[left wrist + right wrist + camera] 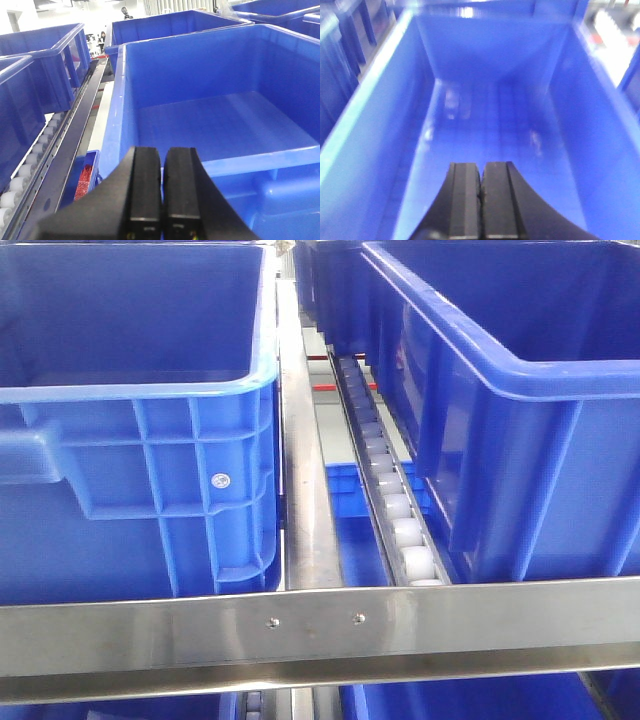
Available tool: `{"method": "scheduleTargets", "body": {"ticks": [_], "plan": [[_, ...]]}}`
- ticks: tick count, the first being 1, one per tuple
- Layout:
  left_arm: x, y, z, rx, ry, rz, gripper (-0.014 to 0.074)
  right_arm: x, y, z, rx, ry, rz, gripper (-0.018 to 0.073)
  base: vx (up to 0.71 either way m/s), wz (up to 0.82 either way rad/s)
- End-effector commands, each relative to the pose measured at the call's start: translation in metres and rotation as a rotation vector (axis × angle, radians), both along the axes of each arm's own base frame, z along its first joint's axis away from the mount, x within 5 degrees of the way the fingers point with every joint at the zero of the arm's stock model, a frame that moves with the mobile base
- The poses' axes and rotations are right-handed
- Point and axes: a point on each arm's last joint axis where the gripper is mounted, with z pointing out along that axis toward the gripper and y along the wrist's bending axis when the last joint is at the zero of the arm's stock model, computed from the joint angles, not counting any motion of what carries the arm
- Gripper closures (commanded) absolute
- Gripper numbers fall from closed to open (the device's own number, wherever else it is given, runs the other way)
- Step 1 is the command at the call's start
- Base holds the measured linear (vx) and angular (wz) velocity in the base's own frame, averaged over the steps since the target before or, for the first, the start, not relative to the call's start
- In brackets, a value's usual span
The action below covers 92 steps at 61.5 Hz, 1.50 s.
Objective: Pick red cube and place on left shelf
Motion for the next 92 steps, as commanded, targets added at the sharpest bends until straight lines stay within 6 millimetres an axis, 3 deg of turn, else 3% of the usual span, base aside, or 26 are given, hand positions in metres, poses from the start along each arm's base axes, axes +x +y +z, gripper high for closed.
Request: {"method": "scheduleTargets", "body": {"ticks": [1,37,43,53,73,82,92], "plan": [[0.001,0.000,0.000,-0.013,-0.052,0.004,0.0491,-0.006,-0.001,0.019,-0.005,-0.135,-0.003,0.0492,0.00,0.00],[0.001,0.000,0.000,-0.013,-0.052,0.004,0.0491,-0.006,-0.001,0.018,-0.005,-0.124,-0.003,0.0492,0.00,0.00],[0.001,0.000,0.000,-0.013,-0.052,0.004,0.0491,-0.016,-0.002,0.015,-0.004,-0.142,-0.003,0.0492,0.00,0.00],[0.001,0.000,0.000,-0.013,-0.052,0.004,0.0491,-0.033,-0.003,-0.011,-0.004,-0.144,-0.003,0.0492,0.02,-0.10],[0.001,0.000,0.000,-0.013,-0.052,0.004,0.0491,-0.071,-0.005,-0.098,0.007,-0.238,0.001,0.0492,0.00,0.00],[0.001,0.000,0.000,-0.013,-0.052,0.004,0.0491,-0.080,-0.006,-0.119,0.030,-0.285,-0.009,0.0492,0.00,0.00],[0.001,0.000,0.000,-0.013,-0.052,0.004,0.0491,-0.081,-0.007,-0.120,0.034,-0.275,-0.021,0.0492,-0.01,0.08]]}}
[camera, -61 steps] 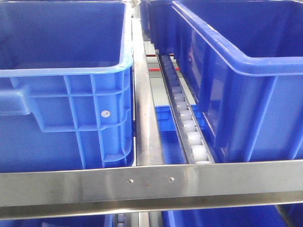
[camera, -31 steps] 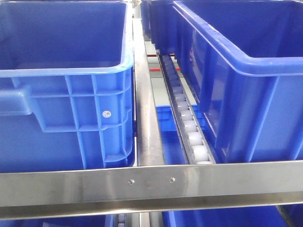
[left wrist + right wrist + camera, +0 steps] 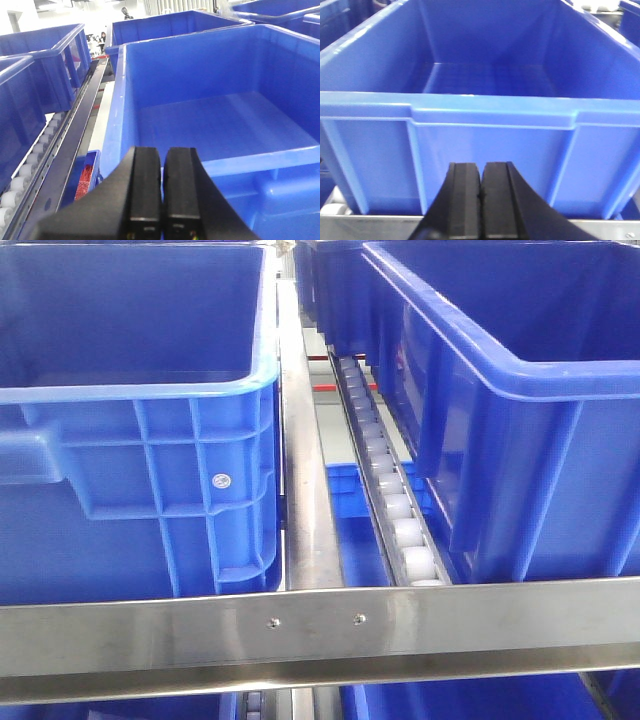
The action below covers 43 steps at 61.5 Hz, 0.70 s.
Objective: Pick red cube and place on left shelf
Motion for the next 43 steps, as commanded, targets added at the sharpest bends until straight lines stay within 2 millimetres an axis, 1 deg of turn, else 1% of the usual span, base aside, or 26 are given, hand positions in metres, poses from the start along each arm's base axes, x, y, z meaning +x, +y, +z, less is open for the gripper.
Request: {"method": "scheduleTargets", "body": {"ticks": [1,11,15,43], "plan": [[0.0011,0.0003,-0.0004,-0.013,-0.052,0.004,0.0491,-0.0032,-0.0003,0.0176,0.003,-0.136,-0.004,0.0492,0.00,0.00],[0.0011,0.0003,-0.0004,-0.013,-0.052,0.004,0.0491,-0.0031,-0.0003,0.0175,0.003,-0.135,-0.004,0.0492,0.00,0.00],[0.0011,0.0003,-0.0004,-0.013,-0.052,0.004,0.0491,-0.0032,-0.0002,0.0182,0.004,-0.143,-0.004,0.0492,0.06,-0.38],[0.0011,0.0003,-0.0004,-0.013,-0.052,0.004,0.0491,-0.0033,-0.0002,0.0196,-0.004,-0.159,-0.003,0.0492,0.00,0.00]]}}
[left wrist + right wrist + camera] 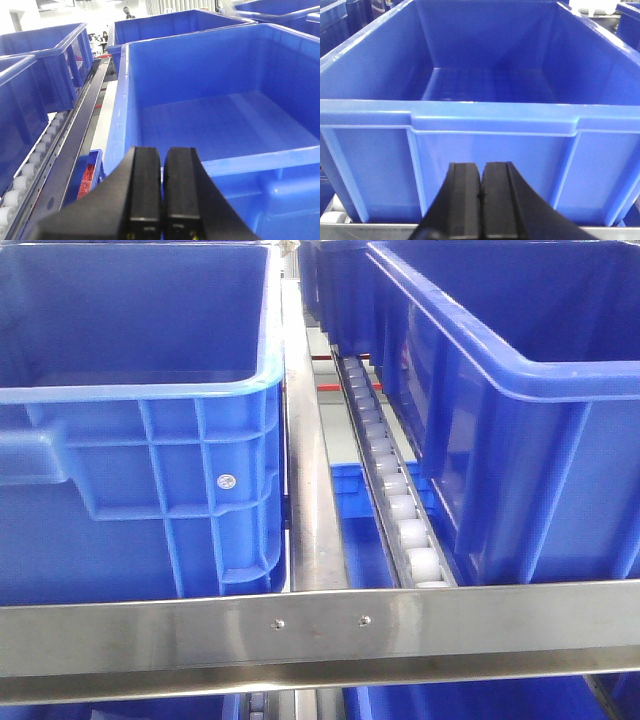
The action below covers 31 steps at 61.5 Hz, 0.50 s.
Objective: Pick red cube and place on left shelf
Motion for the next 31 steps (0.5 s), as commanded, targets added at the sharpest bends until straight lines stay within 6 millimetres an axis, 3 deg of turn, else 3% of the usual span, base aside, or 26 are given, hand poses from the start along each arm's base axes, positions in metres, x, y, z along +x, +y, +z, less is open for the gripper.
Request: {"method": "scheduleTargets", "body": {"ticks": [1,31], "plan": [[0.0011,0.0003,-0.0004,-0.013,-0.052,0.004,0.0491,-0.0033,-0.0001,0.0188,-0.010,-0.145,-0.002,0.0492,0.00,0.00],[0.0011,0.0003,-0.0004,-0.013,-0.052,0.004,0.0491,-0.0032,-0.0002,0.0177,-0.010,-0.132,-0.003,0.0492,0.00,0.00]]}}
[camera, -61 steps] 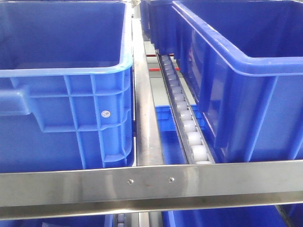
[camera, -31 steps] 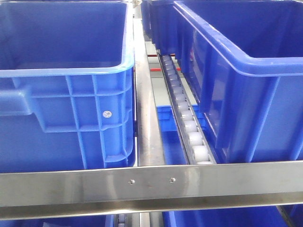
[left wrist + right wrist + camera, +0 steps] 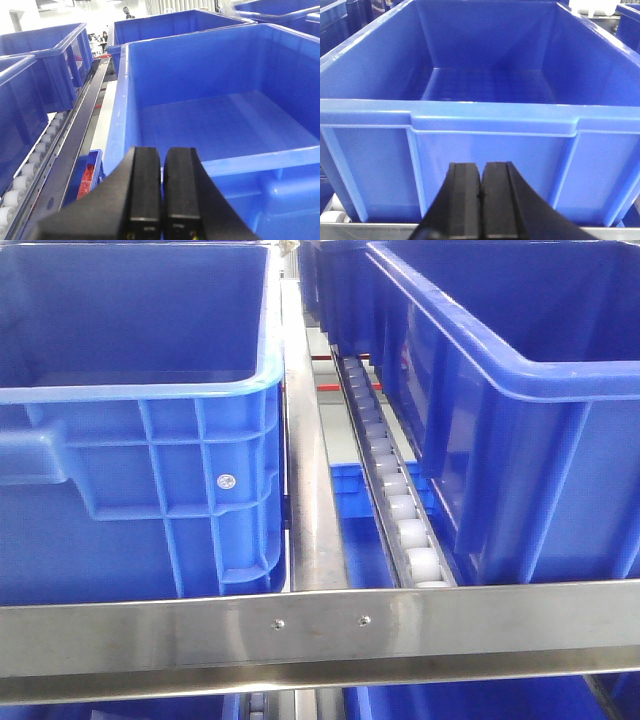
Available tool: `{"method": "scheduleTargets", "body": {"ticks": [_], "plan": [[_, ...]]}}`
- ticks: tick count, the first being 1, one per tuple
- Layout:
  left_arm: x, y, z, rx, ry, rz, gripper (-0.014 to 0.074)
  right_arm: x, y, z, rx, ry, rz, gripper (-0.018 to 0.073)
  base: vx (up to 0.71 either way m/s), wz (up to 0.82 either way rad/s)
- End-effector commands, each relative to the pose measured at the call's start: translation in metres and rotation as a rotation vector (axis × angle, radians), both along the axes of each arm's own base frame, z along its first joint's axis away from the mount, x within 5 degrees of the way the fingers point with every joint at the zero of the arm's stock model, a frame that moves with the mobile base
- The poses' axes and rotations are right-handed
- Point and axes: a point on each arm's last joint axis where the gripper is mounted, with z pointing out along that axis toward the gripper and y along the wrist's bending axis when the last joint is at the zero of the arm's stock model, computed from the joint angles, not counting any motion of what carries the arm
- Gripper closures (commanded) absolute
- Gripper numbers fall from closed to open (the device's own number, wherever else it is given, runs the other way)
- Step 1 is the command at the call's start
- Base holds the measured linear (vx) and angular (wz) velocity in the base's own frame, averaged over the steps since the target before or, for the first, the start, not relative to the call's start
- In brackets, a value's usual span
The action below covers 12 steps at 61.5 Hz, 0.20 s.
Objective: Pick red cube and place on left shelf
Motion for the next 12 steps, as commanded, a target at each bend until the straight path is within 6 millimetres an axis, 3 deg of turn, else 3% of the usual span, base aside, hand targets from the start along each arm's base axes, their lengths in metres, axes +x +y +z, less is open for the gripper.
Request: {"method": "scheduleTargets", "body": {"ticks": [1,12], "plan": [[0.0011,0.0003,-0.0004,-0.013,-0.052,0.004,0.0491,-0.0032,-0.0001,0.0177,-0.006,-0.132,-0.002,0.0492,0.00,0.00],[0.0011,0.0003,-0.0004,-0.013,-0.052,0.004,0.0491,-0.0032,-0.0001,0.0177,-0.006,-0.132,-0.002,0.0492,0.00,0.00]]}}
